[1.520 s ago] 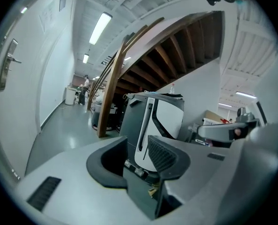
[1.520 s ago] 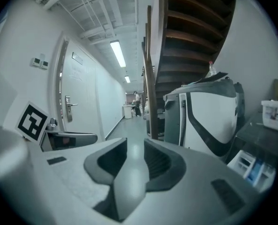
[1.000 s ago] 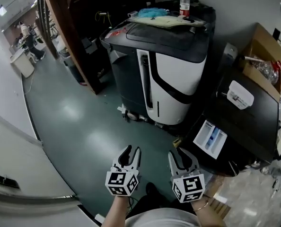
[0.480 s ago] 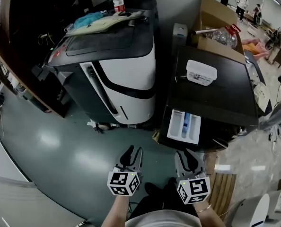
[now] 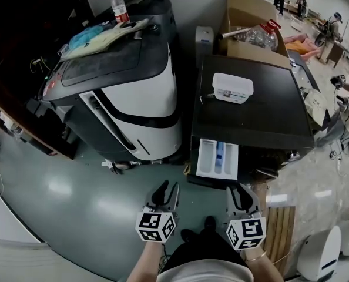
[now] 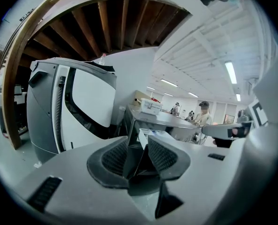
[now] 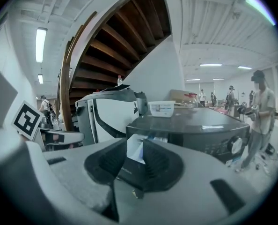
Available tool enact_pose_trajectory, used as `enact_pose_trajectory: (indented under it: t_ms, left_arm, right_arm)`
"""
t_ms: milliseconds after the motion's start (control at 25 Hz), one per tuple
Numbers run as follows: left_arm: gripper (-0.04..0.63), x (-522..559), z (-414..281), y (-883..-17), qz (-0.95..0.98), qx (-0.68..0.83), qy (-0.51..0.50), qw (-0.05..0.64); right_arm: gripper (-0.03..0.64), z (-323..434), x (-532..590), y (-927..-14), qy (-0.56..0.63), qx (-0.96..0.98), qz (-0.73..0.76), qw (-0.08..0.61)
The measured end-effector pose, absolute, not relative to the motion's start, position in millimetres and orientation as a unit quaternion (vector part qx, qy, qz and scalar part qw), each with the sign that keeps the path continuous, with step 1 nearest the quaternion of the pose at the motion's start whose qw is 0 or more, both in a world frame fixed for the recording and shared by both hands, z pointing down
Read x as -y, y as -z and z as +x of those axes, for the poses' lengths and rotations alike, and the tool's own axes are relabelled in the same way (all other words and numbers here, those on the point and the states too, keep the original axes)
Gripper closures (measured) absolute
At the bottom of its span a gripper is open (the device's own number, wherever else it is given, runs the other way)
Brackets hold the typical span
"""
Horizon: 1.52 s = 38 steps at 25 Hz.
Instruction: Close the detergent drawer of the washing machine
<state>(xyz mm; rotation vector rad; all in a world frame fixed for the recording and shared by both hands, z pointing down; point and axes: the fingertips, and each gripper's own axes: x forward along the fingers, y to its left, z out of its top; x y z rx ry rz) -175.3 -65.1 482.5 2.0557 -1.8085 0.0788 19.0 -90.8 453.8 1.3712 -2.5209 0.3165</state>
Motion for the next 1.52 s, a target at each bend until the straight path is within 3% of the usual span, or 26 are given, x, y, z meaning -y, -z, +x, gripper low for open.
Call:
enact_pose_trajectory:
  t_ms: [640, 1520]
  left_arm:
    - [0.466, 94.3, -151.6, -500.6, 0.765, 0.609, -0.060, 0.200]
    - [0.446, 93.7, -132.6, -554.2, 0.793, 0.554, -0.111, 0.229]
  right_arm:
    - [0.518, 66.7, 104.9, -474.5, -0.146, 0.827, 0.531, 0.116]
    - [0.518, 69.2, 87.8, -555.8, -0.215, 0.793, 0.539, 0.184]
